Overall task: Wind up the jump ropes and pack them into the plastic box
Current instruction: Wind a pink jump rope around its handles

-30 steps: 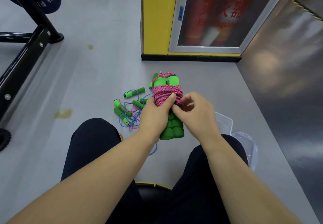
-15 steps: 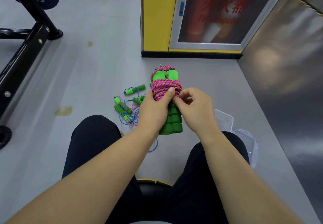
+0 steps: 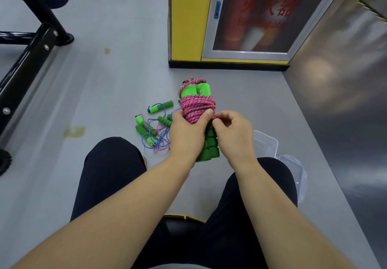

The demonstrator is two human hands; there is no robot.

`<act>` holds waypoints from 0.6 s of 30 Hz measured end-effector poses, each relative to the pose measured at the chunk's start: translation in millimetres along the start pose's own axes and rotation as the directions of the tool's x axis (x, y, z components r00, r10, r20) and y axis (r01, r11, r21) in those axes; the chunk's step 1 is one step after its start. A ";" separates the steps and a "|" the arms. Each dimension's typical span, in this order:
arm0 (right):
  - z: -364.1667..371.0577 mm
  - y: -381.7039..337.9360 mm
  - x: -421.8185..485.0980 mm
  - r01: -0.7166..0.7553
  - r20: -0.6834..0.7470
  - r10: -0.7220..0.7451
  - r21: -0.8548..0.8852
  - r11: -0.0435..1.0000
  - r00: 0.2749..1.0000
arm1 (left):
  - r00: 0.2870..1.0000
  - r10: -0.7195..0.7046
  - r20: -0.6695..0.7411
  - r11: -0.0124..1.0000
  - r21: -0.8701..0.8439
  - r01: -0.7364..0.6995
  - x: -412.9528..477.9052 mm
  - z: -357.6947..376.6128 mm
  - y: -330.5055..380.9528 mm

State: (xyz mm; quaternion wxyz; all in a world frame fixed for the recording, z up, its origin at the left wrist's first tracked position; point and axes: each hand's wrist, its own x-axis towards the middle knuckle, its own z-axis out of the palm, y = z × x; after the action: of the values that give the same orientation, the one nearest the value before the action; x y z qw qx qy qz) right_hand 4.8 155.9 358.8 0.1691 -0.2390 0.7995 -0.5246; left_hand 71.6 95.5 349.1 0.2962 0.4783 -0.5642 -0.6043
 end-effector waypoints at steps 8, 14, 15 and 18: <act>-5.0 17.9 -2.6 -0.081 0.071 0.062 0.307 0.948 0.996 | 0.996 -0.052 0.076 0.994 -0.097 0.060 0.7 -2.3 -7.5; -15.0 17.3 3.6 0.233 0.086 -0.218 -0.266 0.936 0.972 | 0.998 0.005 0.062 0.998 -0.056 -0.001 -1.9 3.7 -4.7; -16.6 15.0 4.2 0.271 0.118 -0.244 -0.389 0.881 0.962 | 0.999 0.027 0.046 0.999 -0.028 -0.026 -2.1 4.6 -4.1; -17.9 5.6 5.6 0.196 0.114 -0.159 -0.562 0.804 0.981 | 0.993 0.114 0.017 0.992 0.044 -0.114 -2.8 6.3 -3.6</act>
State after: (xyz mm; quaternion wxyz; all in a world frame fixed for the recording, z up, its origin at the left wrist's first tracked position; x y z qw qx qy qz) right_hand -10.2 168.2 360.6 0.0646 -0.3681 0.8881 -0.2675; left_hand 67.5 101.2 345.7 0.3152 0.4475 -0.6063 -0.5769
